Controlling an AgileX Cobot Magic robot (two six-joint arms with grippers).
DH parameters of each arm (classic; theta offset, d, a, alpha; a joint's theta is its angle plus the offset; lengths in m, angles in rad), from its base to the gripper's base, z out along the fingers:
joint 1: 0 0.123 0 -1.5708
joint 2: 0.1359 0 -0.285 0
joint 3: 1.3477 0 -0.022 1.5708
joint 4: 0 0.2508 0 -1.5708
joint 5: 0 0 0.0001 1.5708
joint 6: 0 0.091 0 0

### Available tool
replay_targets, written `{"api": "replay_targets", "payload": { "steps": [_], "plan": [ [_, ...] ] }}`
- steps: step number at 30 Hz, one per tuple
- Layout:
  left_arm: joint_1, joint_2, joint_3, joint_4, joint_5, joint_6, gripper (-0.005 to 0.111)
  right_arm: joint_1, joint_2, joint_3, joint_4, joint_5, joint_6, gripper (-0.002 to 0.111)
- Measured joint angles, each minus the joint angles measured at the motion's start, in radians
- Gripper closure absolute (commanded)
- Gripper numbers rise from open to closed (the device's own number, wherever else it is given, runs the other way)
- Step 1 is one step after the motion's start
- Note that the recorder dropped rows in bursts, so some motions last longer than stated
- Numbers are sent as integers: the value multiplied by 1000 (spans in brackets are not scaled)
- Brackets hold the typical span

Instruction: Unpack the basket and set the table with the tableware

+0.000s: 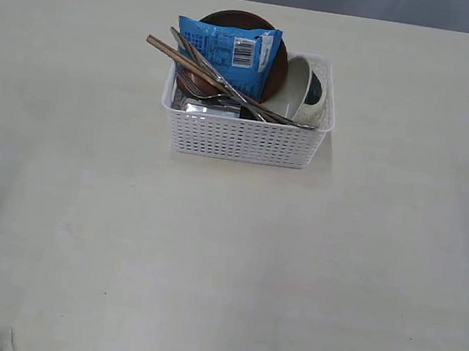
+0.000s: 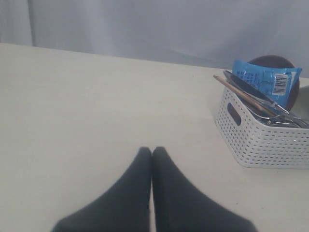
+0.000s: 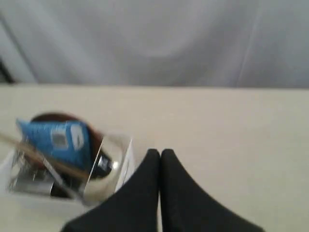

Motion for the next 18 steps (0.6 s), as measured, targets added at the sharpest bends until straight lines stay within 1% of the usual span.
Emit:
{"api": "replay_targets", "payload": {
  "steps": [3,7,9,13,18],
  "plan": [
    [0,0,0,0,0,0,107,100,228,-123,29,179,-40,108],
    [0,0,0,0,0,0,107,219,476,-252,45,335,-54,108],
    [0,0,0,0,0,0,107,262,564,-308,57,366,-59,108],
    [0,0,0,0,0,0,107,319,671,-384,115,370,-79,108],
    [0,0,0,0,0,0,107,369,752,-499,134,396,-217,108]
  ]
}}
